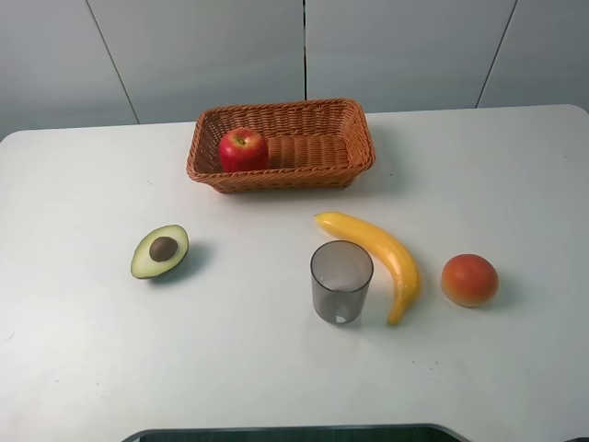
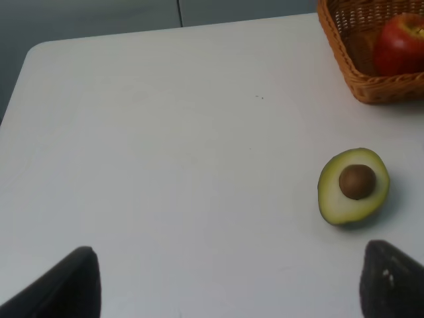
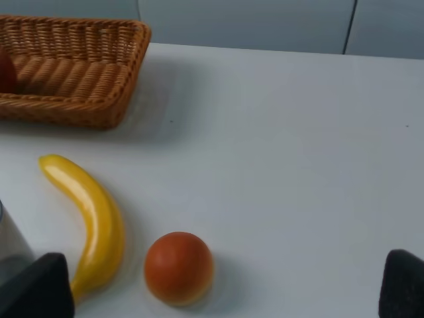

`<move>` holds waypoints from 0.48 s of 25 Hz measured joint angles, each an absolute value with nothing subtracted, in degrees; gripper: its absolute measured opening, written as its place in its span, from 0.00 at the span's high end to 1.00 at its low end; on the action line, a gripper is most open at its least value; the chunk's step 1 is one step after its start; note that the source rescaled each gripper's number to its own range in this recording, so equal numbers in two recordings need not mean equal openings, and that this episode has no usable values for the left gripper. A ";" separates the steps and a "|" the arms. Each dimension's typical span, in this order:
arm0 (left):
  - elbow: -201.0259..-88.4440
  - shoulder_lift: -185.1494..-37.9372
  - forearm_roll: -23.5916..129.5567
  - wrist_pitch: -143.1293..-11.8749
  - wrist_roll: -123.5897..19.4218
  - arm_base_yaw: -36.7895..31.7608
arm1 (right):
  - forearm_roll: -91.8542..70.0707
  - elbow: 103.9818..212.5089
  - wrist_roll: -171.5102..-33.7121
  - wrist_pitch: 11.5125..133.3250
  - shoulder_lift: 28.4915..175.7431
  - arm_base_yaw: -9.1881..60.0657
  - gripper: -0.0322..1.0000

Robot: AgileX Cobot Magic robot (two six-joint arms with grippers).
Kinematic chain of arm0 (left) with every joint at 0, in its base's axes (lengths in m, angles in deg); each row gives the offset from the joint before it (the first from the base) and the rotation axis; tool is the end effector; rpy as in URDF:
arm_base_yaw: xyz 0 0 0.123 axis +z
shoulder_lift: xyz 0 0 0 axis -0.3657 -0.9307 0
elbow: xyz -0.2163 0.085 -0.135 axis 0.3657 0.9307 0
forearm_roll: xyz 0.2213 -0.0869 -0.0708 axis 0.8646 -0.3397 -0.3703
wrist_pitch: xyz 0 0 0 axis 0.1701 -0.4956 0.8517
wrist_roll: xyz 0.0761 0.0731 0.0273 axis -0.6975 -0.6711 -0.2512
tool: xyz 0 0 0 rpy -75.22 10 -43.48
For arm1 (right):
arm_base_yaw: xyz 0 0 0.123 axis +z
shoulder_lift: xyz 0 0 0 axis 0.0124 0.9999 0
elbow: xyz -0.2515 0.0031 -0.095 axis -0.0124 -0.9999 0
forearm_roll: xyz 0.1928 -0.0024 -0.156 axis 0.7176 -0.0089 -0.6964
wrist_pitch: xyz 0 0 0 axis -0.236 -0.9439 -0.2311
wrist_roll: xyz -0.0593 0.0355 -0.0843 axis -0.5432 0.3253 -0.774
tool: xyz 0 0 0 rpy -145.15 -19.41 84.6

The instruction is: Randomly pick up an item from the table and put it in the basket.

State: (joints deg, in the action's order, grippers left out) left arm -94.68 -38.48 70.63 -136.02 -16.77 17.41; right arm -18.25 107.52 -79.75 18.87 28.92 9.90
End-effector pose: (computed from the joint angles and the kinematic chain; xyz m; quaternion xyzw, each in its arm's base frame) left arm 0.0217 0.0056 0.2692 0.0186 0.8561 0.0123 0.5163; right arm 0.0205 0.0042 0.2680 -0.0691 0.8555 0.0457 0.5111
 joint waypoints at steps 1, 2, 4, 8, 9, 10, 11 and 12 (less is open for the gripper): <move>-94.68 -38.48 70.63 -136.02 -16.77 17.41 | -17.35 107.52 -79.75 18.80 28.93 9.90 0.00; -94.68 -38.48 70.63 -136.02 -16.77 17.41 | -16.46 107.52 -79.75 18.80 28.93 9.90 0.00; -94.68 -38.48 70.63 -136.02 -16.77 17.41 | -15.42 107.52 -80.18 18.80 28.93 9.90 0.00; -94.68 -38.41 70.63 -136.02 -16.77 17.41 | -15.10 107.52 -80.30 18.80 28.93 9.90 0.00; -94.68 -38.48 70.63 -136.02 -16.77 17.41 | -15.10 107.52 -80.30 18.80 28.93 9.90 0.00; -94.68 -38.48 70.63 -136.02 -16.77 17.41 | -15.10 107.52 -80.30 18.80 28.93 9.90 0.00; -94.68 -38.48 70.63 -136.02 -16.77 17.41 | -15.23 107.52 -80.30 18.80 28.93 9.90 0.00; -94.68 -38.48 70.63 -136.02 -16.77 17.41 | -15.36 107.52 -80.30 18.80 28.93 9.90 0.00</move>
State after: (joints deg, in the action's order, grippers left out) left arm -94.68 -38.48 70.63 -136.02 -16.77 17.41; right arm -15.36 107.52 -80.30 18.80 28.93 9.90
